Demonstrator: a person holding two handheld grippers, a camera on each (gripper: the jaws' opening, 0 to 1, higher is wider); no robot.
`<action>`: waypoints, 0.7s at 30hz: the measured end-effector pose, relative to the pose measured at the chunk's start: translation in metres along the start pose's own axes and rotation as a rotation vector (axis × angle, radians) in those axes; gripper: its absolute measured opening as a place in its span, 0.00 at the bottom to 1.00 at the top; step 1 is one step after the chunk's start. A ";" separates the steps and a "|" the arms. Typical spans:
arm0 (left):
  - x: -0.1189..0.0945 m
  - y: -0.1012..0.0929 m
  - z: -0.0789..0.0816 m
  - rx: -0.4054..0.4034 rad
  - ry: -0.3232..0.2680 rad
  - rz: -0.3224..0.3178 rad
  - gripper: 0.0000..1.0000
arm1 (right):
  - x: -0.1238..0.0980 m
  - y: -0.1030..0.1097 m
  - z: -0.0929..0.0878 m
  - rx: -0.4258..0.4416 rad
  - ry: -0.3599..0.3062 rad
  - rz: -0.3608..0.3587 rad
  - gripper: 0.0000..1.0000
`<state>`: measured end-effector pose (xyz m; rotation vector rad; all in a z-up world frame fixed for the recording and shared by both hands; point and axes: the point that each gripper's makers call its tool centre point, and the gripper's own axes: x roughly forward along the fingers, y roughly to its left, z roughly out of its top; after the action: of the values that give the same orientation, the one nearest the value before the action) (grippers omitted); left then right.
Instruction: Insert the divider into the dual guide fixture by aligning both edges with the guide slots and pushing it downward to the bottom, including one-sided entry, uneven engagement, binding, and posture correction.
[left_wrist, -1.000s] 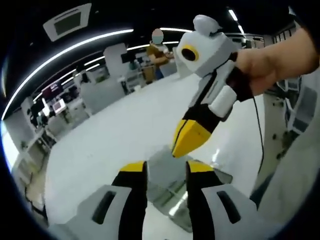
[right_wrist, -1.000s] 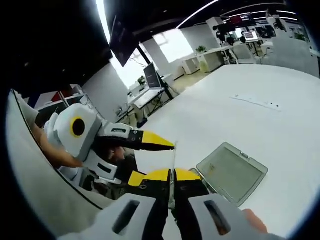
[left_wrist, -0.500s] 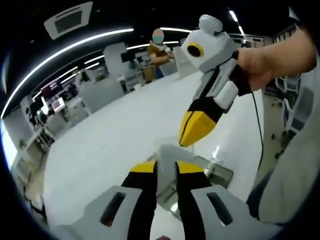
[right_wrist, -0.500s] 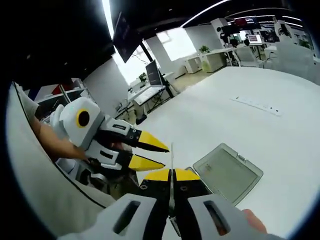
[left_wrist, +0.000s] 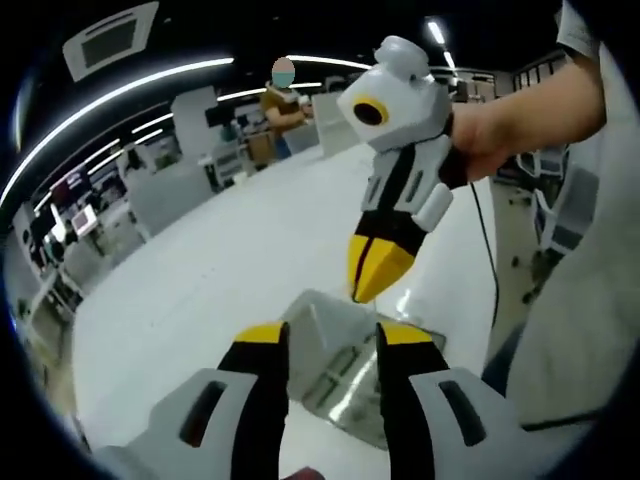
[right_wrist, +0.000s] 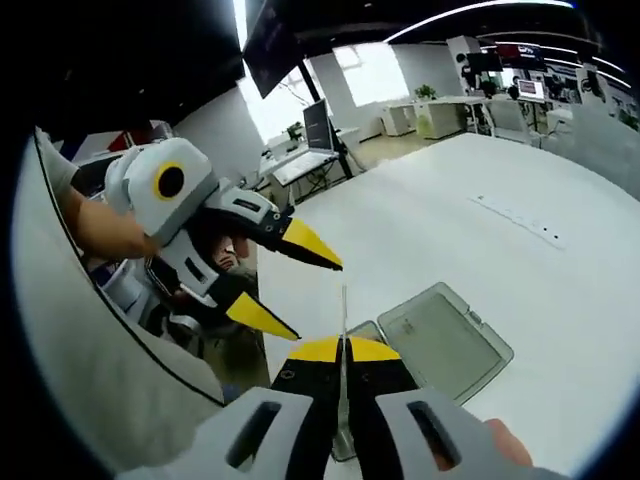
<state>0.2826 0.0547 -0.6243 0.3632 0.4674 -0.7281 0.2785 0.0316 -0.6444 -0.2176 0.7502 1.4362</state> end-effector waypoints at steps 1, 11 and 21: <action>0.000 -0.003 0.001 0.001 0.008 -0.029 0.32 | 0.000 0.000 -0.001 -0.013 0.011 -0.001 0.00; 0.001 -0.013 0.010 0.108 0.053 -0.128 0.29 | 0.002 0.007 -0.010 -0.170 0.099 0.013 0.00; 0.001 -0.026 0.006 0.201 0.148 -0.256 0.22 | 0.002 0.015 -0.014 -0.320 0.177 0.035 0.00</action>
<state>0.2663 0.0329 -0.6238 0.5550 0.5889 -1.0058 0.2594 0.0279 -0.6521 -0.5866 0.6656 1.5806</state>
